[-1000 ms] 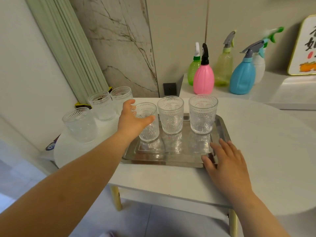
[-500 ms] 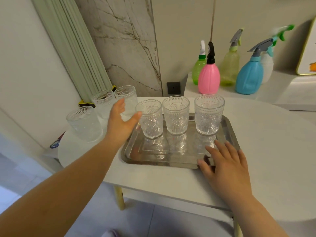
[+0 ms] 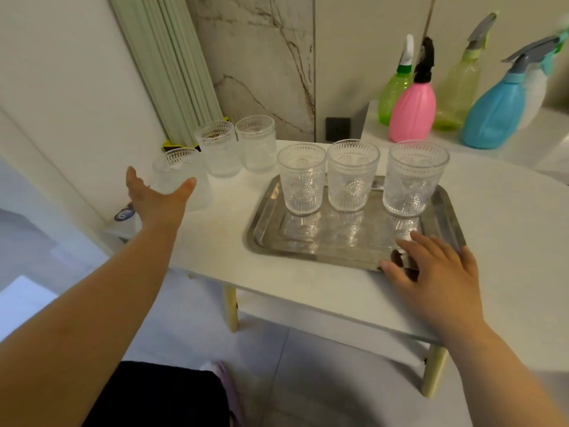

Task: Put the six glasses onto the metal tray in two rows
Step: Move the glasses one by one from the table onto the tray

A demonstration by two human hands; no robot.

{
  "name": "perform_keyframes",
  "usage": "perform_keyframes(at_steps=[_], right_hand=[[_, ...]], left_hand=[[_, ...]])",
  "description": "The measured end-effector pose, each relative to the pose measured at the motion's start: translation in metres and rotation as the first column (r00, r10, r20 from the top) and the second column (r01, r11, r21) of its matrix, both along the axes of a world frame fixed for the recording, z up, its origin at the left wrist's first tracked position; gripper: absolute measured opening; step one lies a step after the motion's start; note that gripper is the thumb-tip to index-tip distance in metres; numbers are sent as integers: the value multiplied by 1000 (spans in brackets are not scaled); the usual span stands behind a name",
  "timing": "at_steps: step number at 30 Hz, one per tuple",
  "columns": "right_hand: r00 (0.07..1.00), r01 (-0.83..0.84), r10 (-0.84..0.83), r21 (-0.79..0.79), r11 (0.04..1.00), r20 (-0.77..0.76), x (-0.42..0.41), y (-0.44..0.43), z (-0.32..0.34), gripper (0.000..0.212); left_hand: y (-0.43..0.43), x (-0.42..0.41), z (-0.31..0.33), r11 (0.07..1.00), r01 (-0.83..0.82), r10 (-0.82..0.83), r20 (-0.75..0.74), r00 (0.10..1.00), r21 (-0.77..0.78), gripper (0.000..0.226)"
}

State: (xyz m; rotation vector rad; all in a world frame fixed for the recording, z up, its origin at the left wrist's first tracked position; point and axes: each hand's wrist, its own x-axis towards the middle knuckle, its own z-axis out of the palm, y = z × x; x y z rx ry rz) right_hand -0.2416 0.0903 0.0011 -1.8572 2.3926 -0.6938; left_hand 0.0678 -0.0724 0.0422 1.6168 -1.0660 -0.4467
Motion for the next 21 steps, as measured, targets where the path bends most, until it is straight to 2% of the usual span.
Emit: perform_keyframes(at_steps=[3, 7, 16, 21], right_hand=[[1000, 2, -2, -7, 1000, -8, 0, -1, 0, 45], [1000, 5, -5, -28, 1000, -7, 0, -2, -1, 45], [1000, -1, 0, -26, 1000, -12, 0, -3, -2, 44], [999, 27, -24, -57, 998, 48, -2, -3, 0, 44]], left_hand=[[-14, 1, -7, 991, 103, -96, -84, 992, 81, 97], [-29, 0, -9, 991, 98, -88, -105, 991, 92, 96], [-35, -3, -12, 995, 0, 2, -20, 1000, 103, 87], [-12, -18, -1, 999, 34, -34, 17, 999, -10, 83]])
